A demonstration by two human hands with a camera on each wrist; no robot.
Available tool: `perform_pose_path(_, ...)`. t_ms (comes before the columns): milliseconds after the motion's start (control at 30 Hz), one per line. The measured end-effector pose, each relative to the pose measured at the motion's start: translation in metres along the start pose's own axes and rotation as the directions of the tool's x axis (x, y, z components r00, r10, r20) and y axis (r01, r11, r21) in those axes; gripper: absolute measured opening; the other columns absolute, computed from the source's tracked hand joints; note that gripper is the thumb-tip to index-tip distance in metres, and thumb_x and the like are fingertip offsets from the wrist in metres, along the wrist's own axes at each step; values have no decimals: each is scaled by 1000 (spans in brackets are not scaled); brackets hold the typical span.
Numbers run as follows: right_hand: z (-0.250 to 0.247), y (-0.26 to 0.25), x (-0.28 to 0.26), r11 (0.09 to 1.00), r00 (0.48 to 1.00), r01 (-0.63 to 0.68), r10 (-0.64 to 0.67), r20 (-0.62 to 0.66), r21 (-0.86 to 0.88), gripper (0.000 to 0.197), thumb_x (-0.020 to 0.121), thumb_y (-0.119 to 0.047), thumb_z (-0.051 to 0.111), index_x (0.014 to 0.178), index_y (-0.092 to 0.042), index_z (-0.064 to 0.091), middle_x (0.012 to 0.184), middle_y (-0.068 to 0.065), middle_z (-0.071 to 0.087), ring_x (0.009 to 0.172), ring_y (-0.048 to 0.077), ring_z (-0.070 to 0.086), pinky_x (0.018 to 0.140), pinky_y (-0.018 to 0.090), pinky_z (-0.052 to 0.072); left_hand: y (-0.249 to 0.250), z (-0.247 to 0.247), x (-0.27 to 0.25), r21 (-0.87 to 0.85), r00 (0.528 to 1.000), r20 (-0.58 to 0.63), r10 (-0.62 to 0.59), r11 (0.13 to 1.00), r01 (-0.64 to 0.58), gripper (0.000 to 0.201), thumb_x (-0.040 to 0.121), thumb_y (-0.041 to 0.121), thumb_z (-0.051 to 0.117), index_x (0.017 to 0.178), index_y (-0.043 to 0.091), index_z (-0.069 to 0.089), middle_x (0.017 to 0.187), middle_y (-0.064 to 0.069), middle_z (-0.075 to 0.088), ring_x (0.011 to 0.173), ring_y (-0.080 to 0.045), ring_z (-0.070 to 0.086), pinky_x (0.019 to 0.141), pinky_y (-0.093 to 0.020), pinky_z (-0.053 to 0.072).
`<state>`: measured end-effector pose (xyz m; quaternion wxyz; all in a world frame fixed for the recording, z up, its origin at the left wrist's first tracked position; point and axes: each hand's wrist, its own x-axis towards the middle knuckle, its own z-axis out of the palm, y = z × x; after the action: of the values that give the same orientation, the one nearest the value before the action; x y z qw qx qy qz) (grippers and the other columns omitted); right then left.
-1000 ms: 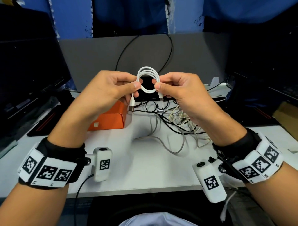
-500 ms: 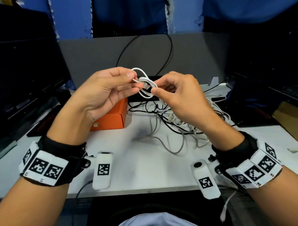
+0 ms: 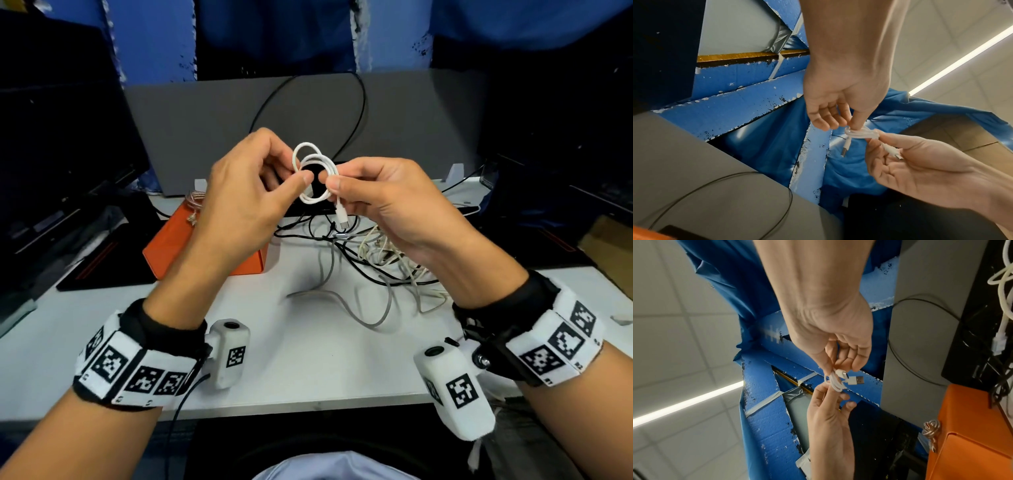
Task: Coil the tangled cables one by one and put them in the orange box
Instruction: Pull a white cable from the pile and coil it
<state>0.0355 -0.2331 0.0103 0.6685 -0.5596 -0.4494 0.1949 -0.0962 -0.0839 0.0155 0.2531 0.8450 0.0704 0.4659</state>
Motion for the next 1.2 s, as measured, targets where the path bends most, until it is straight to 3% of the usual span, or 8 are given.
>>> perform_pose_path(133,1,0,-2,1000,1000,-10,10,27,25,9,94,-6,69,98,-6,77,77,-3,72,72,7,62,71,22,48,-7,6,1,-165,987,126,-104,978,125,27,89,25,70,108,33,53,113,4,68,105,-15,67,94,-44,56)
perform_pose_path(200,2,0,-3,1000,999,-5,4,37,14,9,93,-6,71,97,-8,78,82,-2,74,73,8,61,74,26,46,-7,8,0,-322,961,258,-99,929,183,39,90,9,63,125,23,54,120,1,68,112,-14,66,100,-38,54)
perform_pose_path(300,4,-1,-4,1000,999,15,-14,50,-17,9,93,-7,72,95,-11,79,88,8,77,77,16,64,80,33,47,0,6,-1,-388,937,343,-64,899,203,44,94,-12,50,130,10,59,103,1,69,90,-15,68,82,-31,56)
perform_pose_path(433,0,-5,-4,988,997,73,-71,24,-138,8,92,-7,73,96,-9,80,84,12,72,76,20,54,76,34,44,4,5,-1,-354,922,363,-132,896,268,28,93,3,47,109,14,67,69,4,51,54,-10,39,47,-23,32)
perform_pose_path(567,-4,-9,-4,983,997,77,-75,16,-169,9,93,-6,73,98,-8,80,85,17,71,75,22,54,76,37,44,10,2,-4,-404,920,383,-84,880,249,36,107,31,43,80,34,67,61,1,33,50,-11,25,47,-24,19)
perform_pose_path(700,-6,-11,-4,982,996,91,-89,21,-166,9,93,-8,73,99,-10,80,89,26,71,79,24,55,77,36,45,9,0,-2,-385,955,296,-24,912,142,27,111,25,41,108,13,65,60,10,45,50,-6,36,47,-18,29)
perform_pose_path(900,-18,-15,-3,965,988,99,-65,143,-244,15,96,-7,70,108,-11,79,85,-4,76,78,5,63,76,19,48,9,4,-4,-315,970,245,-12,945,91,21,110,17,45,111,8,63,60,12,54,52,-5,43,50,-15,35)
perform_pose_path(1200,-26,-21,-4,653,965,209,-259,45,-728,10,95,-25,74,98,-32,80,86,-11,70,77,3,62,71,16,45,15,12,-6,-371,976,212,-39,921,118,22,110,13,44,123,6,61,65,16,58,53,-5,45,51,-13,36)
